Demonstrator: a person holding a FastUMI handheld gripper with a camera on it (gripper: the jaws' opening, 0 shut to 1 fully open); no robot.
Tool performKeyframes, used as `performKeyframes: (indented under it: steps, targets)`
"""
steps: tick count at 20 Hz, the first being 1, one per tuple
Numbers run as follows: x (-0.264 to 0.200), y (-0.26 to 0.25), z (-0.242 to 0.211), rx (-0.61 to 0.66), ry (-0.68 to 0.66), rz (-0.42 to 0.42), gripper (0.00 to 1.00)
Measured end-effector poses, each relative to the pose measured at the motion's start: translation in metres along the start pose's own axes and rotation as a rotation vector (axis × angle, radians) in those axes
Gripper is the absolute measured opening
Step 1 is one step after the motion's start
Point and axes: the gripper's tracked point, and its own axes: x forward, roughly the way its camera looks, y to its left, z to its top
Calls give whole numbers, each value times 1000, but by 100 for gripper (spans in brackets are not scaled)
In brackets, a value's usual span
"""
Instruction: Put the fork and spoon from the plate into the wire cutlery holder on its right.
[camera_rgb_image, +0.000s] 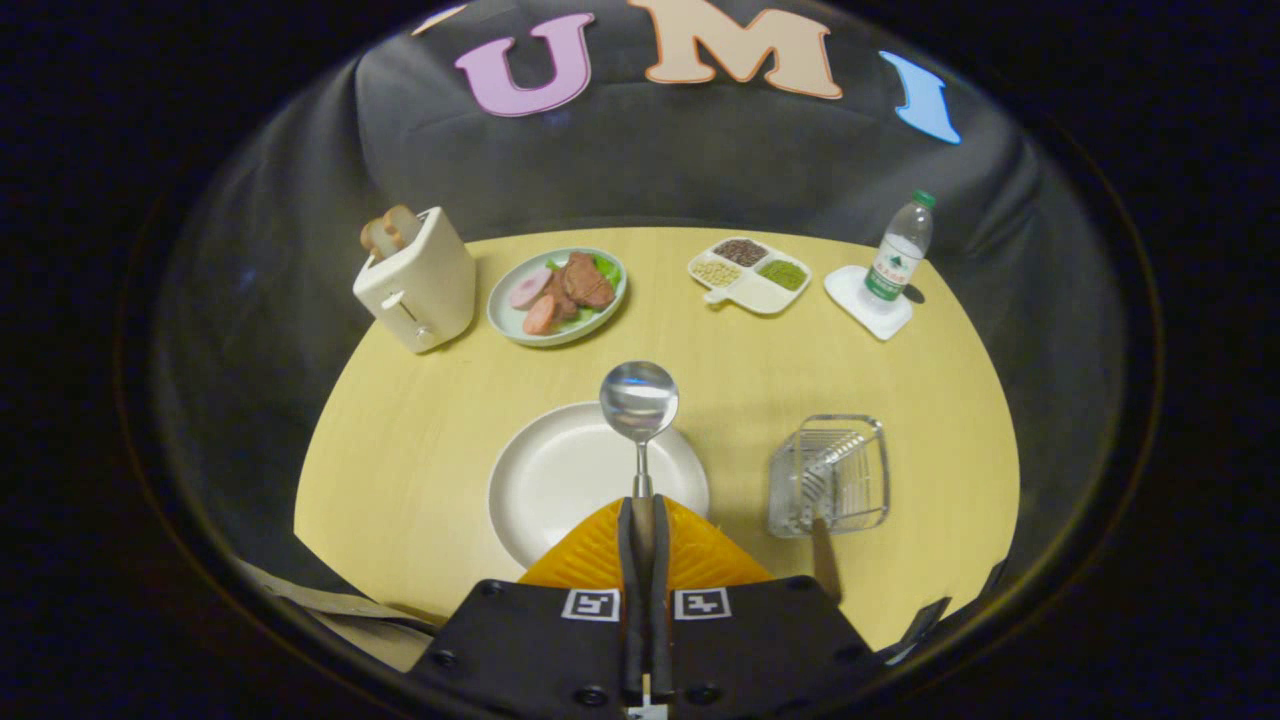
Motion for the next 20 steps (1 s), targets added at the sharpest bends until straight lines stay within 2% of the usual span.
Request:
performKeyframes:
  steps: [4,8,15,20]
  targets:
    - [-11,-61,2,30,30,-77,6]
    - [-9,-96,-13,56,97,-111,6]
    - [4,-121,-38,79,217,-114,7]
    - [7,-129,-32,85,198,-120,14]
